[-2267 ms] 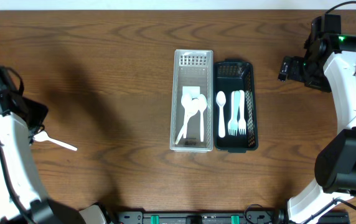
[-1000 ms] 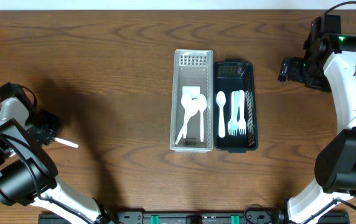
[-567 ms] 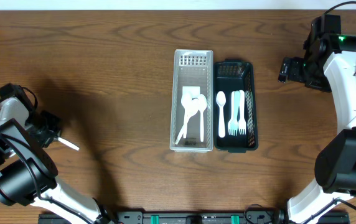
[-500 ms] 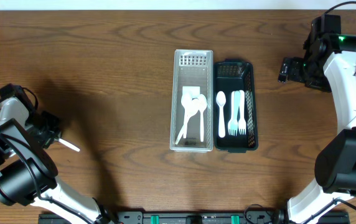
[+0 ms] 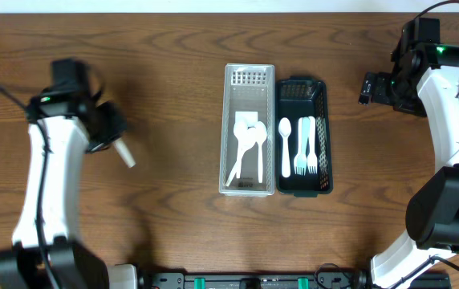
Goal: Pack container
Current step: 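Carry the last spoon into the clear tray and release it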
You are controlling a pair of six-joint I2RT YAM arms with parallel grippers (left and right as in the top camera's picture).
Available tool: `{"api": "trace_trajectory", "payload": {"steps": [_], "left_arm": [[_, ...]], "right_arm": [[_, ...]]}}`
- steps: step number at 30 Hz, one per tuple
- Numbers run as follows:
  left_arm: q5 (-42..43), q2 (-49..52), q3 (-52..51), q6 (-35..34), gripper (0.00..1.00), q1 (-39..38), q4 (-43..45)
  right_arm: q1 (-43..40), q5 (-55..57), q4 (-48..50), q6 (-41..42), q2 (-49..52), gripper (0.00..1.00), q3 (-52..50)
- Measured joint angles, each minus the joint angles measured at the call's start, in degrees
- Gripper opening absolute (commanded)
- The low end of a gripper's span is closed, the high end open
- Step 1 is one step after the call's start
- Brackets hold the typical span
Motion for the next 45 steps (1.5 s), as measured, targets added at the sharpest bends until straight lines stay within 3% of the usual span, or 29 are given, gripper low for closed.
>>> {"api": "trace_trajectory", "payload": {"steps": [6, 12, 25, 30, 34, 36, 41, 45], "left_arm": [[0.02, -1.11, 9.75, 1.92, 0.06, -19.02, -1.05], [0.00, 1.36, 11.06, 3.39, 0.07, -30.97, 3.23], [-0.02, 20.61, 11.06, 3.82, 0.07, -38.56, 9.51], [-0.04, 24.35, 11.04, 4.39, 0.22, -38.58, 10.34], [-0.17, 24.48, 11.04, 5.73, 0.50, -38.23, 10.80], [-0.92, 24.35, 11.04, 6.47, 0.58, -37.86, 10.80], [-4.85, 21.09, 11.04, 7.85, 0.99, -35.74, 10.73], [-9.05, 14.69, 11.06, 7.69, 0.98, -32.20, 12.04]], "right_arm": [[0.00, 0.00, 0.42, -0.11, 0.00, 0.99, 0.00], [0.00, 0.02, 0.39, -0.11, 0.00, 0.99, 0.00], [0.00, 0.00, 0.37, -0.11, 0.00, 0.99, 0.00], [0.00, 0.00, 0.37, -0.13, 0.00, 0.99, 0.00], [0.00, 0.00, 0.57, -0.33, 0.00, 0.99, 0.00], [0.00, 0.00, 1.05, -0.33, 0.00, 0.99, 0.00], [0.11, -0.26, 4.07, -1.51, 0.00, 0.99, 0.00], [1.29, -0.90, 10.99, -2.82, 0.00, 0.99, -0.07]]}}
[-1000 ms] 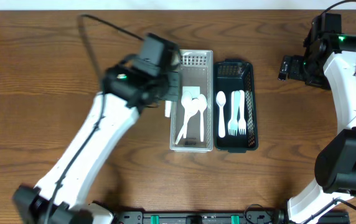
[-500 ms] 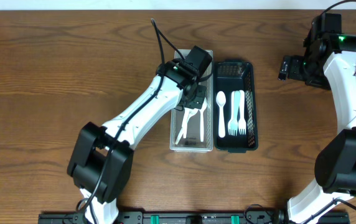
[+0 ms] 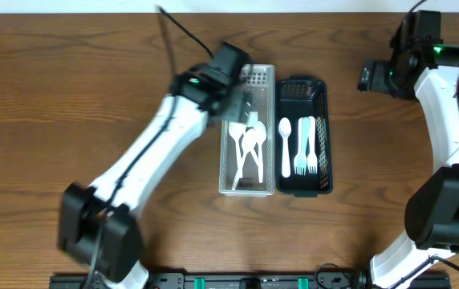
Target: Pack container
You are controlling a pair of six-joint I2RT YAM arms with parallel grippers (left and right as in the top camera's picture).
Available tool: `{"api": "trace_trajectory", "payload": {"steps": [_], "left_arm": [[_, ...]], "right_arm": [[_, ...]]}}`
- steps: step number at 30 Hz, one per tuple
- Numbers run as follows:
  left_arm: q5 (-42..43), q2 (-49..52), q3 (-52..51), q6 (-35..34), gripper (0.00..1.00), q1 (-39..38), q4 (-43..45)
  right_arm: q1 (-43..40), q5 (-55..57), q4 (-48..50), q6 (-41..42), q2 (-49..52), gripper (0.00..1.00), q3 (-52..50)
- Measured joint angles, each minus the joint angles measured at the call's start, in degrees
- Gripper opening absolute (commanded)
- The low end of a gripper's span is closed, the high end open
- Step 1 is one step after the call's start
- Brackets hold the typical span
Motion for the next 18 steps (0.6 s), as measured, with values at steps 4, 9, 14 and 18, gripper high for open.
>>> {"api": "trace_trajectory", "payload": {"steps": [4, 9, 14, 18], "left_arm": [[-2.71, -5.27, 0.17, 0.57, 0.98, 6.88, 2.84], [-4.44, -5.64, 0.31, 1.22, 0.98, 16.81, 7.08], [-4.96, -4.98, 0.31, 1.36, 0.98, 24.37, 10.32], [-5.22, -5.16, 0.31, 4.07, 0.98, 28.41, 9.40]], "right_arm": [[3.15, -0.48, 11.37, -0.98, 0.00, 0.99, -0.04], [7.13, -1.25, 27.12, -1.51, 0.00, 0.99, -0.04], [8.33, -1.49, 35.28, -2.27, 0.00, 0.99, -0.02], [7.98, -1.44, 30.12, -5.40, -0.17, 0.99, -0.04]]}}
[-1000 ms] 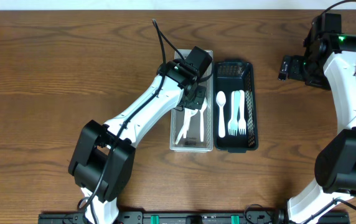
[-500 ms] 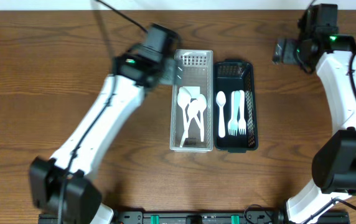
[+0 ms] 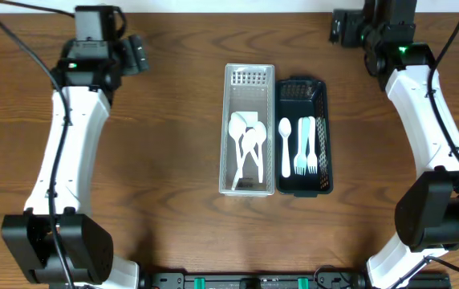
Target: Pack container
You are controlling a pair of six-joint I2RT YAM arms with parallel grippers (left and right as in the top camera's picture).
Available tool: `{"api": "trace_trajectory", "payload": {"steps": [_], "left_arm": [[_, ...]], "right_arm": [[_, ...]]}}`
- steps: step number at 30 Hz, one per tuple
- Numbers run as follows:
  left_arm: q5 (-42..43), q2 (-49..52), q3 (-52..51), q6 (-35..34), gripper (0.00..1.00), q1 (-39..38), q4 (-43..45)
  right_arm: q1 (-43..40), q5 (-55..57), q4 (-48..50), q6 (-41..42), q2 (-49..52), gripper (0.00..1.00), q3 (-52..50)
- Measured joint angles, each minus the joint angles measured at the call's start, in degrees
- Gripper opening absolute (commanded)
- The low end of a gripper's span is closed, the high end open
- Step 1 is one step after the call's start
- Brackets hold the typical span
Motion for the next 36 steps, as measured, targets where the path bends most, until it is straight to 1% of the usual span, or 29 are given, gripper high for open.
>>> {"api": "trace_trajectory", "payload": {"steps": [2, 6, 8, 11, 14, 18, 20, 24, 25, 28, 30, 32, 36], "left_arm": [[-0.24, -0.57, -0.02, 1.79, 0.98, 1.01, -1.84], [-0.37, -5.33, -1.97, 3.72, 0.98, 1.18, -1.42], [-0.37, -10.25, -4.22, 4.35, 0.98, 1.14, 0.24], [-0.42, -18.47, -8.70, 4.83, 0.98, 1.14, 4.04], [-0.42, -27.52, -16.02, 4.92, 0.98, 1.14, 8.31], [-0.44, -38.82, -28.76, 4.94, 0.98, 1.14, 13.38], [-0.42, -44.44, -35.76, 4.94, 0.98, 1.14, 14.05], [-0.42, -55.52, -48.89, 4.92, 0.98, 1.14, 17.00], [-0.44, -58.53, -51.82, 4.94, 0.98, 1.14, 17.88], [-0.44, -67.06, -59.17, 4.94, 0.98, 1.14, 19.02], [-0.44, -71.97, -62.90, 4.94, 0.98, 1.14, 19.47], [-0.44, -75.14, -65.26, 4.94, 0.98, 1.14, 19.52], [-0.44, -78.42, -66.93, 4.94, 0.98, 1.14, 19.52]], "right_arm": [[-0.22, -0.17, -1.40, -0.74, -0.44, 0.99, -0.31], [-1.44, -0.81, -4.48, -0.90, -4.94, 0.99, -1.62], [-2.67, -0.96, -5.03, -0.61, -9.70, 0.99, -3.10], [-4.24, -0.85, -2.93, -0.39, -18.53, 0.99, -8.11], [-4.66, -0.74, 0.13, -1.20, -28.26, 0.99, -15.93], [-4.20, -0.81, 6.73, -2.69, -42.45, 0.99, -31.04], [-3.61, -0.94, 8.55, -2.95, -50.29, 0.99, -39.50], [-2.51, -0.90, 10.69, -3.23, -61.75, 0.99, -52.26], [-2.45, -0.87, 12.92, -3.26, -64.57, 0.99, -56.19], [-2.45, -0.74, 20.48, -3.39, -69.05, 0.99, -65.70], [-2.45, -0.72, 28.17, -3.48, -69.77, 0.99, -72.08], [-2.45, -0.74, 32.81, -3.52, -69.59, 0.99, -76.39], [-2.45, -0.74, 33.88, -3.65, -69.44, 0.99, -78.64]]}}
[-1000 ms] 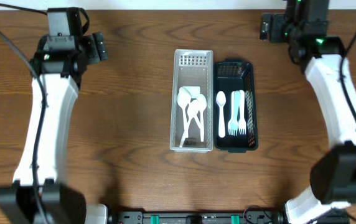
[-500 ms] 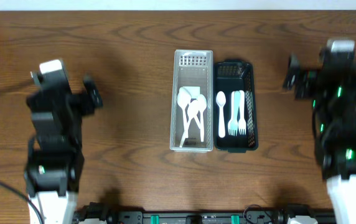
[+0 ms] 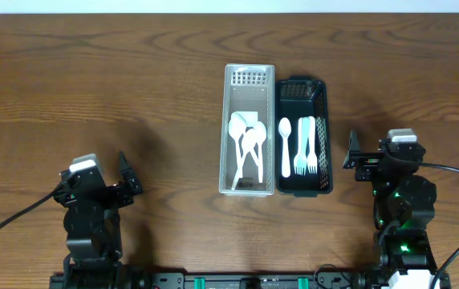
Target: Pack container
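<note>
A clear plastic bin (image 3: 249, 76) stands mid-table with white spoons (image 3: 246, 143) lying in it. Touching its right side is a black bin (image 3: 301, 87) holding one white spoon (image 3: 285, 146) and white forks (image 3: 306, 149). Both arms are folded low at the front edge. My left gripper (image 3: 129, 175) sits front left, far from the bins, with nothing seen in it. My right gripper (image 3: 350, 151) sits just right of the black bin, also with nothing seen in it. This view does not show whether the fingers of either are parted.
The wooden table (image 3: 93, 80) carries only the two bins. The left arm's base (image 3: 91, 217) and the right arm's base (image 3: 402, 205) stand at the front edge, each trailing a cable.
Both arms have left the table's back corners, where they were stretched out. They now sit folded at the front edge. The bins and cutlery have not moved.
First my left gripper held a white spoon at the left of the table. Then it was over the clear bin. After that it was at the back left with nothing in it, and one more spoon lay in the bin. Now both arms are folded.
</note>
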You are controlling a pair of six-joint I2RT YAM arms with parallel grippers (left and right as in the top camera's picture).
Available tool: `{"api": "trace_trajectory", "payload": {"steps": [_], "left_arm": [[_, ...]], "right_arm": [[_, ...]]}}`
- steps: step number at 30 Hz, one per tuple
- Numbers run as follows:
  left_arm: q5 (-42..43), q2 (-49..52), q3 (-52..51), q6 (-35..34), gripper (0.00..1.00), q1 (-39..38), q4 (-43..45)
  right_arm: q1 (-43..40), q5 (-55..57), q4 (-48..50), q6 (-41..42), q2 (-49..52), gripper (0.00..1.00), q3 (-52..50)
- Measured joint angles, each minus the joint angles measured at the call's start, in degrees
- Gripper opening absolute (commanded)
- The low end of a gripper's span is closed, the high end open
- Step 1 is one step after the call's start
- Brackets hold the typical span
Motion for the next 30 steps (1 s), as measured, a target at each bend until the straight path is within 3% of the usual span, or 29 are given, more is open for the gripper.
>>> {"api": "trace_trajectory", "payload": {"steps": [9, 20, 30], "left_arm": [[0.00, -0.24, 0.00, 0.00, 0.98, 0.00, 0.20], [0.02, -0.22, 0.00, 0.00, 0.98, 0.00, 0.17], [0.02, -0.22, 0.00, 0.00, 0.98, 0.00, 0.17]], "right_arm": [[0.00, 0.02, -6.27, 0.00, -0.24, 0.99, 0.02], [0.00, 0.02, -27.80, -0.15, -0.83, 0.99, 0.02], [0.00, 0.02, -53.02, -0.39, -17.53, 0.99, -0.02]]}}
